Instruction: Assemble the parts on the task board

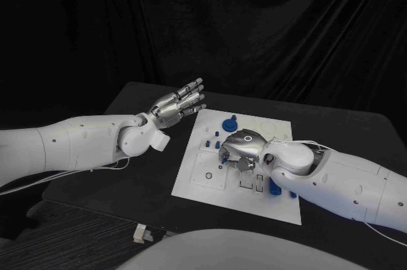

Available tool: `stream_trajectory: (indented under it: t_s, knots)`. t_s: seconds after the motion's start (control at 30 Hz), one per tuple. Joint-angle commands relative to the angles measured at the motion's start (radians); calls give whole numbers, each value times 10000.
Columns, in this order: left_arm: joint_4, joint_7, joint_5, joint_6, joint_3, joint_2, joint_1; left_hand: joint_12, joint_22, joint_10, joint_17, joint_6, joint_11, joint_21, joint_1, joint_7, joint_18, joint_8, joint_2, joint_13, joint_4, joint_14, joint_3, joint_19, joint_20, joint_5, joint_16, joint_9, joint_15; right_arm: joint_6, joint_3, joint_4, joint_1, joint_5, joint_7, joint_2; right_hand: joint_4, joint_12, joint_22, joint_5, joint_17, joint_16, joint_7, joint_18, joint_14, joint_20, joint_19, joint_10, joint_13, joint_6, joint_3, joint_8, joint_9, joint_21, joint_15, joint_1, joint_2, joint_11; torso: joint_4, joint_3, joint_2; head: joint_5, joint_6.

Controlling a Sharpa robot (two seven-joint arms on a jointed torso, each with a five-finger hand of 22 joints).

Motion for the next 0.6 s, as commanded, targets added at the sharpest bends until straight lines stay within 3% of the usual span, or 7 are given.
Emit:
stream_trajectory:
  t_s: [0.03, 0.6]
  knots:
    - [3, 125, 72, 116, 10, 28, -21, -22, -11, -4, -10, 48, 90, -37, 2, 40, 6, 61, 119, -12, -36, 28, -42, -5, 50, 41, -67, 9, 89, -114, 7, 40, -42, -104, -233, 10, -49, -55, 1520, 60, 9, 32, 99, -102, 202, 50, 27, 73, 15, 67, -12, 19, 16, -14, 63, -18, -78, -23, 4, 1, 3, -2, 0]
    - [-70, 95, 72, -57, 10, 59, -50, -15, -1, 4, -10, 77, 97, -34, -13, 64, 3, 68, 124, -8, -37, 28, -58, -3, 97, 63, -67, 15, 132, -103, 7, 113, -114, -104, -258, -10, -37, -65, 1516, 78, -7, 24, 103, -99, 200, 52, 24, 93, 18, 61, -18, 4, 18, -26, 66, -53, -95, -20, 4, -6, -6, 44, 0]
